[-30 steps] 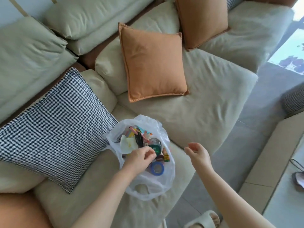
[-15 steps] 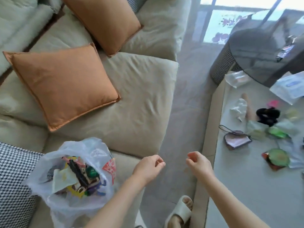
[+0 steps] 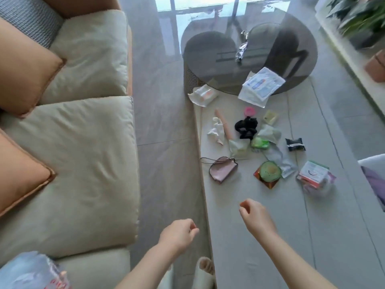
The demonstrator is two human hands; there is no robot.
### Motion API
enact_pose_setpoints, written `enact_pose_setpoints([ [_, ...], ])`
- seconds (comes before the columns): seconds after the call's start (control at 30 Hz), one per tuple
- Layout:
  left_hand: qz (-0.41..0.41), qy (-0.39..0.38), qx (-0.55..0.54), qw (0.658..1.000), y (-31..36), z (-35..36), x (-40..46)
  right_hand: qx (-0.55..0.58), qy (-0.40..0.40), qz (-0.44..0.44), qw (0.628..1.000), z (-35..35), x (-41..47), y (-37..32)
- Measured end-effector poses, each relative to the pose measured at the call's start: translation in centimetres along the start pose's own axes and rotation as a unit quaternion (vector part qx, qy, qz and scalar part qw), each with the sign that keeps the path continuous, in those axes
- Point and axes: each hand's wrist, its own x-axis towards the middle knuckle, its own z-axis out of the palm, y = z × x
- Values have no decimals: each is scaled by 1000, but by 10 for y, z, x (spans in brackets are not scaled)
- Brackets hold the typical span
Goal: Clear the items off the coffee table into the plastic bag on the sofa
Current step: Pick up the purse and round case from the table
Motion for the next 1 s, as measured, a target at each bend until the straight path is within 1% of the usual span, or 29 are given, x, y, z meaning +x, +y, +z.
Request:
enact_pose_setpoints([
  [0.17,31,6,45,998,34,-12,45,16,7,48,999,-10,28,27],
  [0.3,55,22,40,997,61,-24,101,53,6,64,997,-11,59,38],
  [0.4,79,42,55,994,82,-24,153,73,30,65,995,-10,90,45],
  [0.5,99,71,96,988,101,-18,198,62,50,73,994,-8,125,56],
  [0.6,92,75,128,985,122,-11,231,46,61,110,991,-8,157,72],
  [0.7,67,57,143,986,134,-4,258,37,69,153,985,-9,183,84],
  [0.8,43,35,154,987,136,6,279,25,70,167,983,-10,207,91],
  [0.93,62,68,207,974,133,14,290,1,86,179,980,1,232,95],
  [1.0,76,72,207,973,131,13,294,-8,96,189,977,8,238,97],
])
